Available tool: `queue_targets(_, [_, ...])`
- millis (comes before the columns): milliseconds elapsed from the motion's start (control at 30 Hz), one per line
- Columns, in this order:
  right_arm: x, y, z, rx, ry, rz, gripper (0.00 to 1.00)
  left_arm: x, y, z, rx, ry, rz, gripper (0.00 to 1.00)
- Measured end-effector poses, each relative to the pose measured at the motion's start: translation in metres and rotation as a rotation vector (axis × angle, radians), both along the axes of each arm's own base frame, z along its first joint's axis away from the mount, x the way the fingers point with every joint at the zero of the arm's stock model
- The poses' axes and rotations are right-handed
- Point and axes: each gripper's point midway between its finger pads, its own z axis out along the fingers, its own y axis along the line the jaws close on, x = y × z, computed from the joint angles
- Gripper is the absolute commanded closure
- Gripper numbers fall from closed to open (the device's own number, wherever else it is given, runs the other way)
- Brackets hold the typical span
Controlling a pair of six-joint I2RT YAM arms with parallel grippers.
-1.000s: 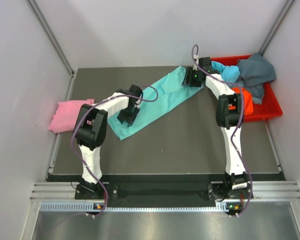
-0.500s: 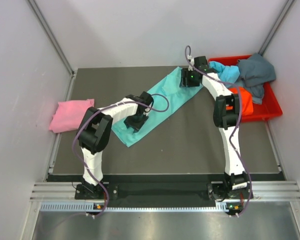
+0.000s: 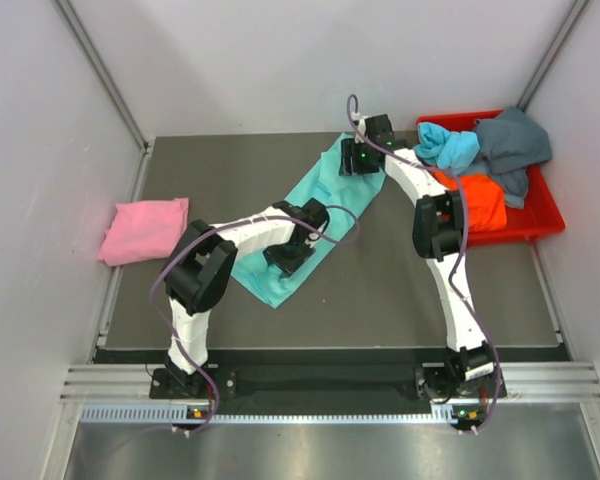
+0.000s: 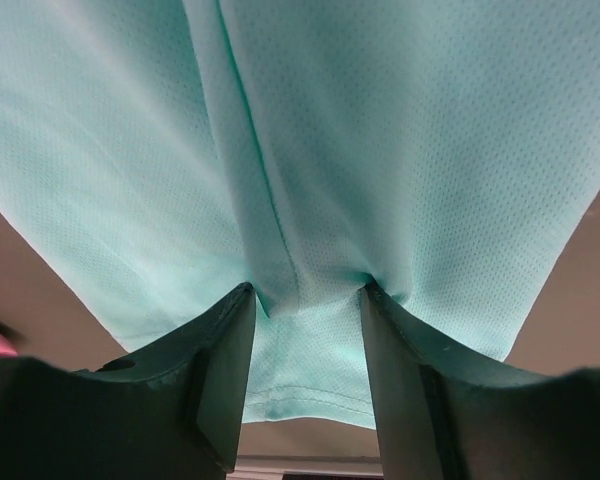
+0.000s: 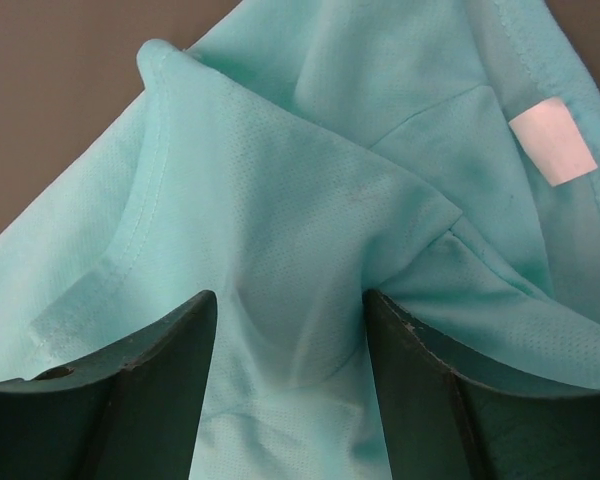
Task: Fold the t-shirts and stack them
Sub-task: Fold the tshirt
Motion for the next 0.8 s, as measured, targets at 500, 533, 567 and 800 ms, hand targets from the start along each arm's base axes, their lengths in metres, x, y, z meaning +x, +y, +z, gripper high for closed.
queue_targets(500, [-0.015, -0.060, 0.078, -0.067, -0.073, -0.096, 0.38, 0.005, -0.017, 0.054, -0.094, -0.124, -0.033, 0.43])
queue_targets(533, [-0.017, -0.066, 0.088, -0.063, -0.085, -0.107, 0.38, 0.010, -0.017, 0.062, -0.108, -0.145, -0.026, 0.43])
queue_targets(567, [-0.020, -0.069, 0.099, -0.053, -0.095, -0.117, 0.38, 0.015, -0.016, 0.069, -0.123, -0.165, -0.015, 0.43])
queue_targets(800, [-0.046, -0.102, 0.078, 0.007, 0.032, -0.212, 0.39, 0.060, 0.032, 0.076, -0.178, -0.181, 0.200, 0.42])
